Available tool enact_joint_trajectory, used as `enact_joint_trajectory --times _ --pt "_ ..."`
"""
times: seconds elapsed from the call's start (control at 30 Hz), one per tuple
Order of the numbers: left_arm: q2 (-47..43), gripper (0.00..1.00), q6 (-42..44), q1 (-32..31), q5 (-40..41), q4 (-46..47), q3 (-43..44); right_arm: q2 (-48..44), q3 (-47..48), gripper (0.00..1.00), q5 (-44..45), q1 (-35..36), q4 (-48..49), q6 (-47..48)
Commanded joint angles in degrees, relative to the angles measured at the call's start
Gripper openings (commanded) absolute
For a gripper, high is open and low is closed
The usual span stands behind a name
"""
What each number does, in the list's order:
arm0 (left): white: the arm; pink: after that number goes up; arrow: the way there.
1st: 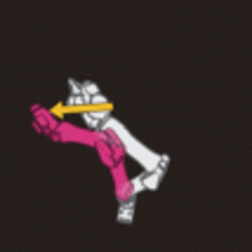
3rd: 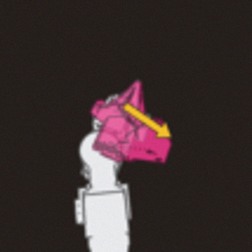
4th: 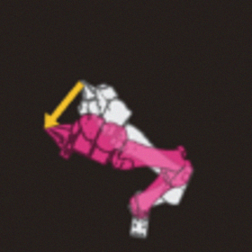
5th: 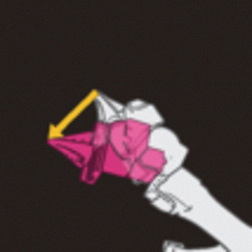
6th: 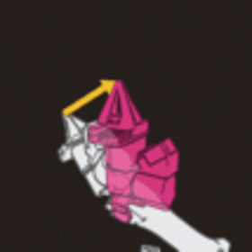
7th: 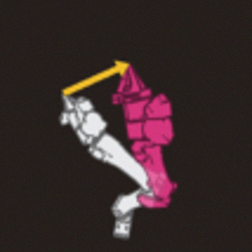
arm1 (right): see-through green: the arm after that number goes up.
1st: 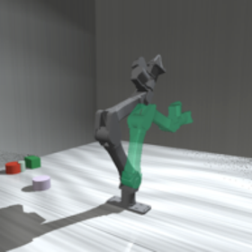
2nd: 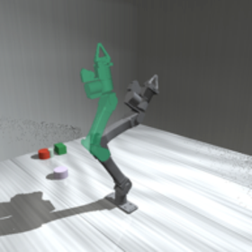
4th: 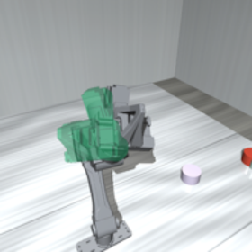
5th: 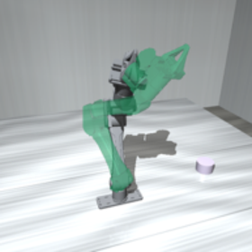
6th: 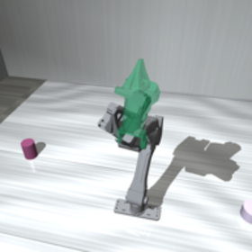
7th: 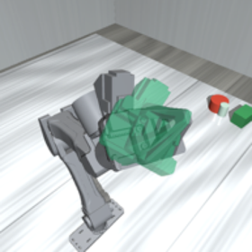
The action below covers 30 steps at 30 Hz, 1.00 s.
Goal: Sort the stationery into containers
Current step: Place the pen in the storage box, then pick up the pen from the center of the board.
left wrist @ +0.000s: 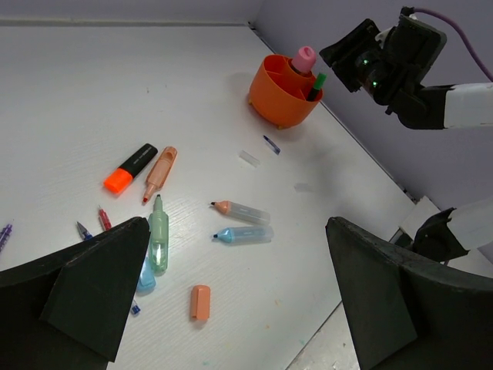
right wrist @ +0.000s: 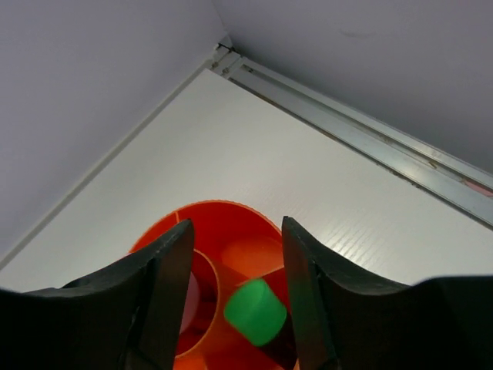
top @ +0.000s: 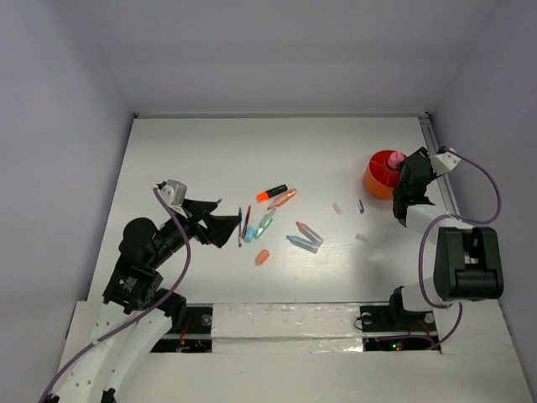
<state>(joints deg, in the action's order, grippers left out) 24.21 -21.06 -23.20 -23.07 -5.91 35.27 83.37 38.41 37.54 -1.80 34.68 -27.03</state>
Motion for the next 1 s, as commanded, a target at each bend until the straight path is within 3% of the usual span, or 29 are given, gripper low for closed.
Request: enact_joint_trajectory --times 0.0,0.13,0.23,0.27,0.3,0.33,0.4,0.5,0.63,0.73,0.77,0.83,0.87,0.97 --pt "-0.56 0.99 0.4 -0.27 0.04 2.05 0.59 -3.65 0.61 0.57 -0.45 -0.31 0.39 0.13" --pt "-1.0 0.99 0.41 -0.27 0.13 2.13 0.51 -7.77 0.96 0.61 -2.11 -0.31 -3.11 1.45" --pt "-1.0 0.99 0.4 -0.27 0.13 2.13 0.51 -11.2 3.85 0.45 -12.98 -0.31 -8.91 3.64" --pt "-1.0 0.99 0.4 -0.27 0.13 2.13 0.51 -12.96 4.91 0.31 -17.54 0.48 -10.32 5.04" --pt "-1.0 0.99 0.4 -0.27 0.04 2.22 0.51 -13.32 7.7 0.25 -27.94 1.01 -11.98 6.01" --pt "-0.92 0.99 0.4 -0.27 0.13 2.13 0.51 -13.32 9.56 0.23 -32.05 2.14 -16.44 6.89" --pt "-0.74 0.99 0.4 -0.27 0.13 2.13 0.51 -11.4 13.51 0.23 -43.7 7.32 -21.2 12.15" --pt "-0.48 0.99 0.23 0.26 -0.22 2.22 0.42 -6.23 20.98 0.22 -50.7 17.57 -30.53 22.34" --pt "0.22 0.99 0.23 1.4 -0.48 2.22 0.42 1.76 26.96 0.21 -57.05 25.87 -39.56 32.38" --pt "0.58 0.99 0.23 2.11 -0.57 2.22 0.42 9.66 33.11 0.33 -58.63 29.65 -45.8 36.25" --pt "0.67 0.99 0.23 2.89 -0.57 2.22 0.42 11.7 37.13 0.47 -58.55 30.8 -47.84 38.6" --pt "0.84 0.99 0.23 2.9 -0.57 2.22 0.5 15.83 41.2 0.6 -56.19 33.08 -53.36 41.43" --pt "0.93 0.99 0.23 3.59 -0.75 2.13 0.42 19.6 42.87 0.72 -55.13 34.66 -54.53 43.88" --pt "1.11 0.99 0.32 4.22 -0.66 2.13 0.42 26.37 50.08 0.85 -51.96 36.43 -59.72 48.36"
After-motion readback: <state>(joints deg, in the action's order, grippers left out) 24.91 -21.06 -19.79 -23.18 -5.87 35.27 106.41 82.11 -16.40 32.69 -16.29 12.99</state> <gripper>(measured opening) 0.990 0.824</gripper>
